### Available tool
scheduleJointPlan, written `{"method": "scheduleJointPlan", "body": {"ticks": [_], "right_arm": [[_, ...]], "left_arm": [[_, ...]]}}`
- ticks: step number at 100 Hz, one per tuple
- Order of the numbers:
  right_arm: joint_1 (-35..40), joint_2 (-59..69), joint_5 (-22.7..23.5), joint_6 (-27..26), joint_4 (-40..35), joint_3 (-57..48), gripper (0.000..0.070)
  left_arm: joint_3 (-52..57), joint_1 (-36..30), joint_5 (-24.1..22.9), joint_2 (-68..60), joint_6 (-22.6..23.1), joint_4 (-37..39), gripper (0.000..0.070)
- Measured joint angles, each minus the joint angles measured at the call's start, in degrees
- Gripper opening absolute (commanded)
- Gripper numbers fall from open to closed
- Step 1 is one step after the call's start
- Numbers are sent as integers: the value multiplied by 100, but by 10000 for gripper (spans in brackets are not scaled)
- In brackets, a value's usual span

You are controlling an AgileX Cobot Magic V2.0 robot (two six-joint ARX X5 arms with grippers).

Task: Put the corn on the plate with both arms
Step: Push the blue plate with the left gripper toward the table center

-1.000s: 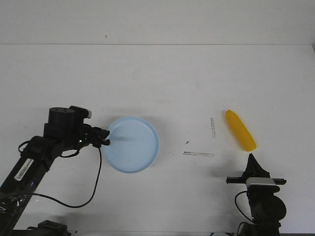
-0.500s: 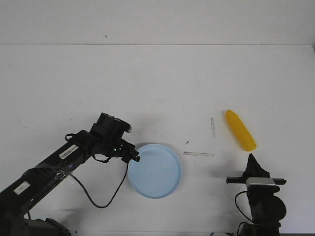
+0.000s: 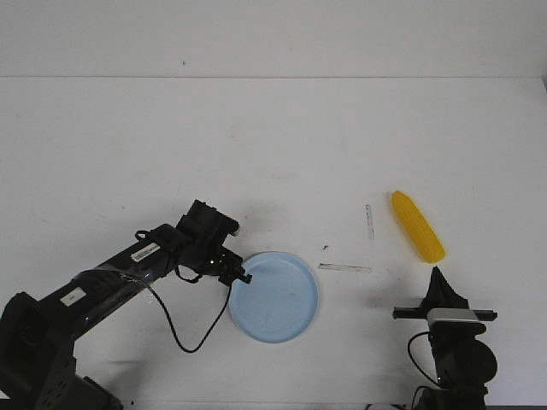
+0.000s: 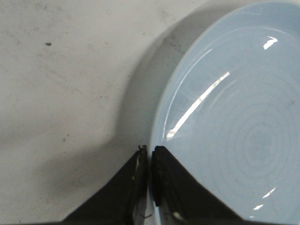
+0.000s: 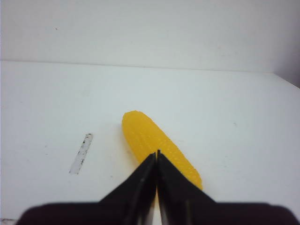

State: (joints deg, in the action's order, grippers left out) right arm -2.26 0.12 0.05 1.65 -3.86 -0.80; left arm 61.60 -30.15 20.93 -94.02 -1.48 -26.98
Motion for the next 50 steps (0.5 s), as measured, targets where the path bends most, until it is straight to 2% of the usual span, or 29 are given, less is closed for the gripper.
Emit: {"method": "scheduleJointPlan", "body": {"ticks": [11, 20, 28, 43, 50], "right_arm": [[0, 0, 0, 0, 0, 0, 5], [0, 0, 0, 0, 0, 0, 6], [0, 0, 0, 0, 0, 0, 6], [0, 0, 0, 0, 0, 0, 5], [0, 0, 0, 0, 0, 0, 5]], "left_arm": [[0, 0, -4, -2, 2, -2, 322], [7, 0, 22, -2, 4, -11, 418], [105, -11, 0, 0, 4, -114, 453], [448, 24, -31, 96, 37, -562, 453], [654, 52, -184, 299, 101, -645, 453]]}}
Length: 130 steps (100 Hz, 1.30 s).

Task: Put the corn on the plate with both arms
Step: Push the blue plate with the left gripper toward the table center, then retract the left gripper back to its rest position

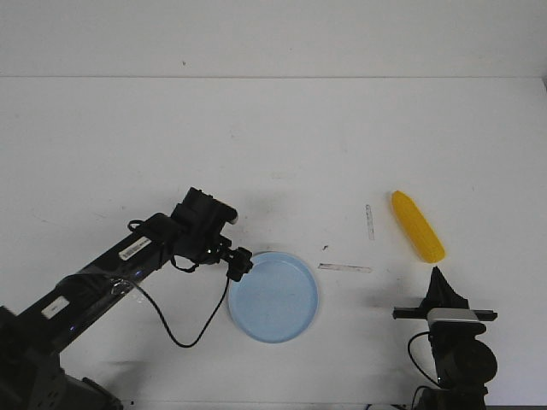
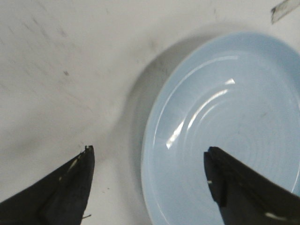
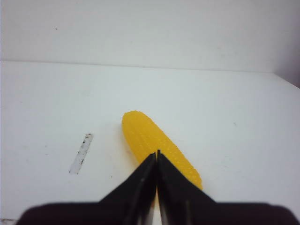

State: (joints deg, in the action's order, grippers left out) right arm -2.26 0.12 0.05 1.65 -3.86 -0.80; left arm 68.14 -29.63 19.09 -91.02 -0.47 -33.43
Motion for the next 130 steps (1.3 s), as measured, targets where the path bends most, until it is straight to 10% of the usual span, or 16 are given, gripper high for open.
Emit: {"method": "scheduleJointPlan", "body": {"ticks": [46, 57, 76, 98, 130], "right_arm": [[0, 0, 0, 0, 2, 0, 6], [0, 0, 0, 0, 4, 0, 6], [0, 0, 0, 0, 9, 0, 6], [0, 0, 0, -164, 11, 0, 6], [0, 0, -2, -212, 2, -26, 6]], "left_arm": [[127, 1069, -2293, 2564, 531, -164, 390], [-105, 1635, -2334, 3307, 601, -35, 243], [-905, 2682, -2343, 4389, 699, 17, 225], [-2085, 3056, -2330, 5447, 697, 334, 30], [-2955, 3058, -2070, 6116, 391, 776, 0]]}}
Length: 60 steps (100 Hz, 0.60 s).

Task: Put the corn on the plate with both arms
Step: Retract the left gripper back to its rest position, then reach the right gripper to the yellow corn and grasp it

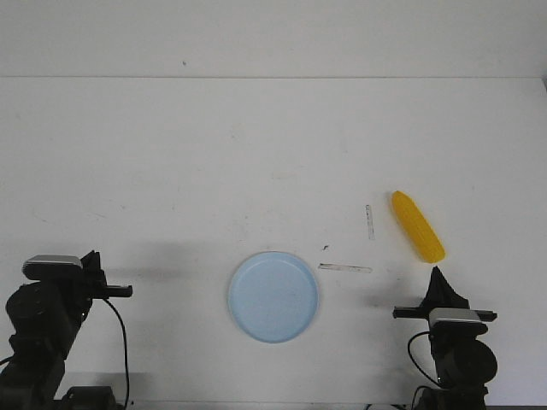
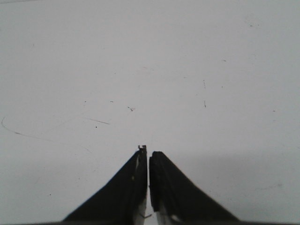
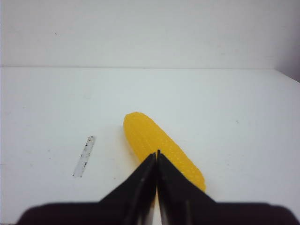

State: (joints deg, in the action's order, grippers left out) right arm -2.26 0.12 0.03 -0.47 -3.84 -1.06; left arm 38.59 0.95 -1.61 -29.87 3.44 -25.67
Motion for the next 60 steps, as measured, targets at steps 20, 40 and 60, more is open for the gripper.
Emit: {"method": "scheduleJointPlan", "body": {"ticks": [20, 40, 60], "right_arm": [[0, 2, -284, -2, -15, -723, 5], [0, 708, -361, -4, -22, -2124, 5], [2, 2444, 155, -2, -706, -3954, 13]], "left_arm": [[-9, 0, 0, -11, -219, 317, 0], [-9, 0, 0, -17, -278, 490, 0], [-9, -85, 0, -17, -280, 490, 0]]}}
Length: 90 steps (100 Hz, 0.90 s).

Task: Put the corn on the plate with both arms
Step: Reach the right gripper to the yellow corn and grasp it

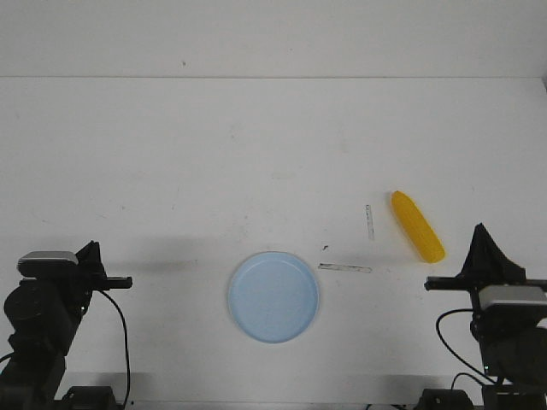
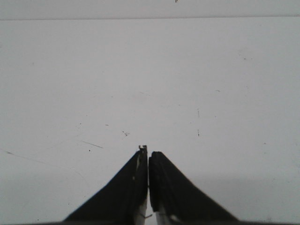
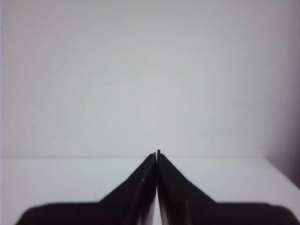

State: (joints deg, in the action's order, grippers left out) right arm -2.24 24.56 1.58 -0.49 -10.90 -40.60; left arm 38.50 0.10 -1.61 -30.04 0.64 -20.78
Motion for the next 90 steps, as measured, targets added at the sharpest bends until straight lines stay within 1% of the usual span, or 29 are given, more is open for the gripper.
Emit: {"method": "scheduleJointPlan", "body": {"ticks": [10, 21, 27, 36, 49, 55, 57, 70, 90], "right_arm": [[0, 955, 42, 2, -654, -916, 42], [-2, 1945, 278, 55, -1421, -1786, 142], [-2, 2437, 315, 140, -1816, -2149, 196], [-2, 3104, 326, 356, -2238, -2455, 320], [-2, 3762, 339, 752, -2524, -2479, 558], [-2, 4019, 339, 951, -2645, -2479, 627], [-2, 4105, 339, 1019, -2688, -2479, 637], [-4, 4647, 332, 1432, -2942, -2479, 637], [-7, 5421, 332, 2083, -2966, -2479, 637]], "left_arm": [[0, -44, 0, 0, 2, 2, 0], [0, -57, 0, 0, 0, 0, 0], [0, -57, 0, 0, 2, 0, 0], [0, -57, 0, 0, 2, 2, 0], [0, -57, 0, 0, 2, 0, 0], [0, -57, 0, 0, 2, 0, 0], [0, -57, 0, 0, 2, 0, 0], [0, -57, 0, 0, 2, -26, 0], [0, -57, 0, 0, 2, -39, 0]]}}
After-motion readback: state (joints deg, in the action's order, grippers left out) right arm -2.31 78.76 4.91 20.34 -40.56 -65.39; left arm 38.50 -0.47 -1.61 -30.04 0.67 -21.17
